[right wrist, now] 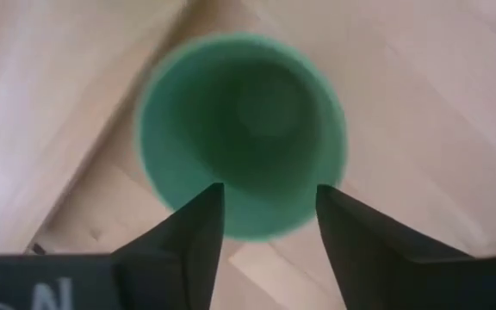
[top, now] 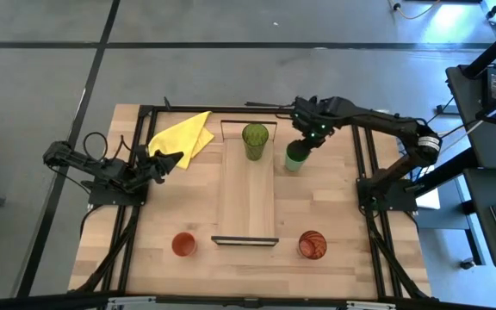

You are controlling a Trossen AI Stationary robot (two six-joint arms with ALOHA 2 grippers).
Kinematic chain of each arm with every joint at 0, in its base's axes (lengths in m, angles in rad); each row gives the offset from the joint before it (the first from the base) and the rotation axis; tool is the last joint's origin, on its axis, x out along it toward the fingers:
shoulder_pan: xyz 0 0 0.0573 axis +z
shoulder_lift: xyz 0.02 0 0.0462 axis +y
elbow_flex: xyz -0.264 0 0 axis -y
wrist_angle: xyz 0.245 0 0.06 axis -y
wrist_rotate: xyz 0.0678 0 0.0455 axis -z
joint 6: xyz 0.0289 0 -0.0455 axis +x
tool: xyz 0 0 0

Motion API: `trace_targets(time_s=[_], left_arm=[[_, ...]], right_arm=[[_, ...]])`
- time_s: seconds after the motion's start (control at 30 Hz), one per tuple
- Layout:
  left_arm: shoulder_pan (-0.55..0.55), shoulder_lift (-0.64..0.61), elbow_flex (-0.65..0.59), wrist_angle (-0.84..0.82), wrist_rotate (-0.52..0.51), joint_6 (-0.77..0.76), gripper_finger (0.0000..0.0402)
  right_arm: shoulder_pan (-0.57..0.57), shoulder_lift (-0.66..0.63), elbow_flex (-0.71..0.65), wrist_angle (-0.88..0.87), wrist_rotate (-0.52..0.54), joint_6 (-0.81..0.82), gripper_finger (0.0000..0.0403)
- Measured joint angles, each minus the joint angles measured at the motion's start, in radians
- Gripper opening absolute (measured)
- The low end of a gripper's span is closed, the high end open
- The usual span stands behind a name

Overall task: Stack small to large cups/mugs on shelf
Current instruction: Put the light green cup on the shelf

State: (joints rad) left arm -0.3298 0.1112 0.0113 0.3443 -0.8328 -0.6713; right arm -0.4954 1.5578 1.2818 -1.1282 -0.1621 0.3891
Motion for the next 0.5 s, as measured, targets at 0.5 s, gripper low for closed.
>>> trace_targets(time_s=[0.5], left_arm=[[0.000, 0.000, 0.000, 0.000, -0.019, -0.003, 0.0035]], right_arm=[[0.002, 0.001, -0.057, 0.120, 0.006, 0.044, 0.0172]])
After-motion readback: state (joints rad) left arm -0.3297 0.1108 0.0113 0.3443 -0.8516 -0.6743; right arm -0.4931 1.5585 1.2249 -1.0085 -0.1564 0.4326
